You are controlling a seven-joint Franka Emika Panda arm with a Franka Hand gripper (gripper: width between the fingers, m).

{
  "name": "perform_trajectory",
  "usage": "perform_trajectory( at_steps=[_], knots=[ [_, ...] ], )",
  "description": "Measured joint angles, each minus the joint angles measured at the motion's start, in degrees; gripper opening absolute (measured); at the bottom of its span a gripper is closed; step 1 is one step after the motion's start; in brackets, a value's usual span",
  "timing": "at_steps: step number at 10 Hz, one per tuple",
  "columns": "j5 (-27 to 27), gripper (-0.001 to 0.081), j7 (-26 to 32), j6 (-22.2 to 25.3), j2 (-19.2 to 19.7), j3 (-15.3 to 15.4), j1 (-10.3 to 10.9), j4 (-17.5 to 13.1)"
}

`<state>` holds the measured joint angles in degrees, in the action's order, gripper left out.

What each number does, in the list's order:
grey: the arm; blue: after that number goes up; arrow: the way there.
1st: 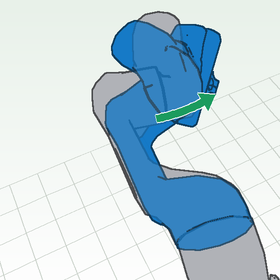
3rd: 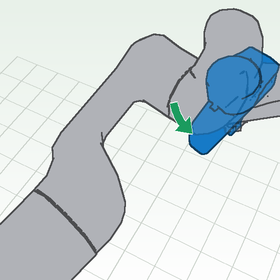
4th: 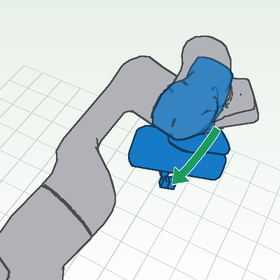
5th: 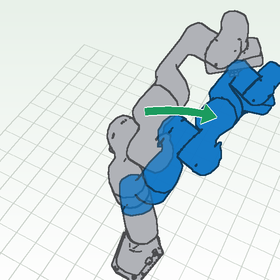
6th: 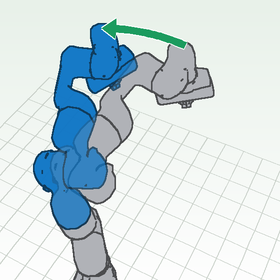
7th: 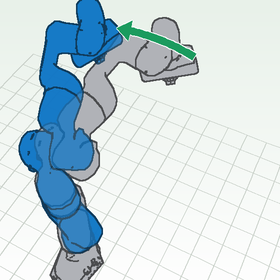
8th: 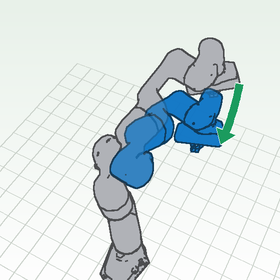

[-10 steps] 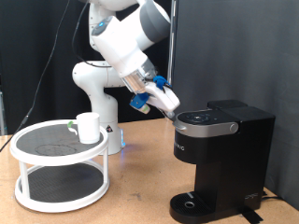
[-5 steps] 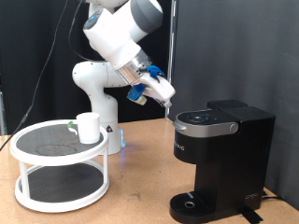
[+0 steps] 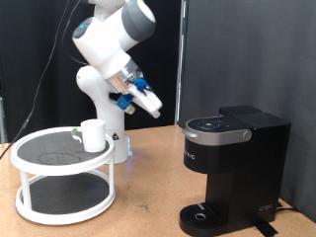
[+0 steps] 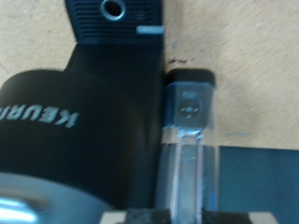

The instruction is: Make a cup of coffee with the keurig machine

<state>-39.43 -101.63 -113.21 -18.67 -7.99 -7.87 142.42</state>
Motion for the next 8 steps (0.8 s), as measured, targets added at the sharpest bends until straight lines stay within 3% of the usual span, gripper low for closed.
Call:
perform_trajectory(
  at_steps=[2,4,8],
  knots=[
    [0.20,0.0000,4.58,-0.10,-3.63,-1.42,-0.97,3.26],
    [0.45,0.0000,4.22,1.30,-3.58,-1.61,-1.10,3.29],
    [7.62,0.0000,3.93,10.58,-6.47,-4.42,-5.24,3.96]
  ],
)
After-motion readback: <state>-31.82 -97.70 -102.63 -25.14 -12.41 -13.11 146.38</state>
